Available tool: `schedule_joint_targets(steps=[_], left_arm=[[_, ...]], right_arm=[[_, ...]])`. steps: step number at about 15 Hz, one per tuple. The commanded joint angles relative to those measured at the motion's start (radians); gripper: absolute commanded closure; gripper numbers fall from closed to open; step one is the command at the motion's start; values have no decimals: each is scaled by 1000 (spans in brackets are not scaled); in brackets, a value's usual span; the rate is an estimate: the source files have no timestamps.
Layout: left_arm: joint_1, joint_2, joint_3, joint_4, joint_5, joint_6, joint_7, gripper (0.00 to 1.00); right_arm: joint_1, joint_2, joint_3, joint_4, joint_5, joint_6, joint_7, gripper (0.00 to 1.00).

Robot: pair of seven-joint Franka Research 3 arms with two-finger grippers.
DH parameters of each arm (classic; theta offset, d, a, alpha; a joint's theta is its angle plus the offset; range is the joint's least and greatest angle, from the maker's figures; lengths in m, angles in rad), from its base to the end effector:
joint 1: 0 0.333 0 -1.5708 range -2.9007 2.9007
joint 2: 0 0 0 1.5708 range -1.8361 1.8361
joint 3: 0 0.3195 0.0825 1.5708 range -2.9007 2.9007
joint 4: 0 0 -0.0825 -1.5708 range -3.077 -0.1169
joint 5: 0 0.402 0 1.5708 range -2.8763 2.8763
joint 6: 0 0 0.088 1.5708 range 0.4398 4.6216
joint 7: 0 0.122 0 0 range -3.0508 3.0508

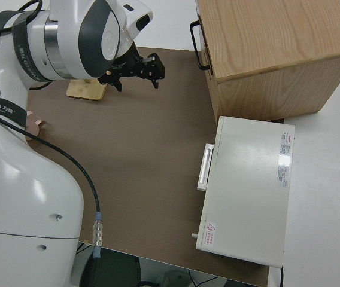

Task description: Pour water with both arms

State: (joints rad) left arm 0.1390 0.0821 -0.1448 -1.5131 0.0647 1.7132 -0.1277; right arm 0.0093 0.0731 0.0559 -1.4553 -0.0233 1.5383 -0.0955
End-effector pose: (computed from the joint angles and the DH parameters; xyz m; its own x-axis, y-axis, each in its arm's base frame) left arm 0.6139 0.0070 0.6072 0.9857 0.1142 0.1241 0.1197 -0.9921 -0.0373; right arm 0.5919 0.0345 0.6240 0.9872 0.1591 0.0081 0.1589 -0.9871 0.0201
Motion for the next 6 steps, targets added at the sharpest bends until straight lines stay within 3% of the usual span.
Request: schedule_joint_targets(steps=[1, 6], left_arm=[[-4, -1, -2, -7, -8, -14, -15, 7], [-4, 7, -10, -9, -9, -14, -18, 7]], right_arm=[[-2, -4, -1, 6, 11, -14, -21, 11], [-2, -4, -1, 6, 11, -14, -21, 11]])
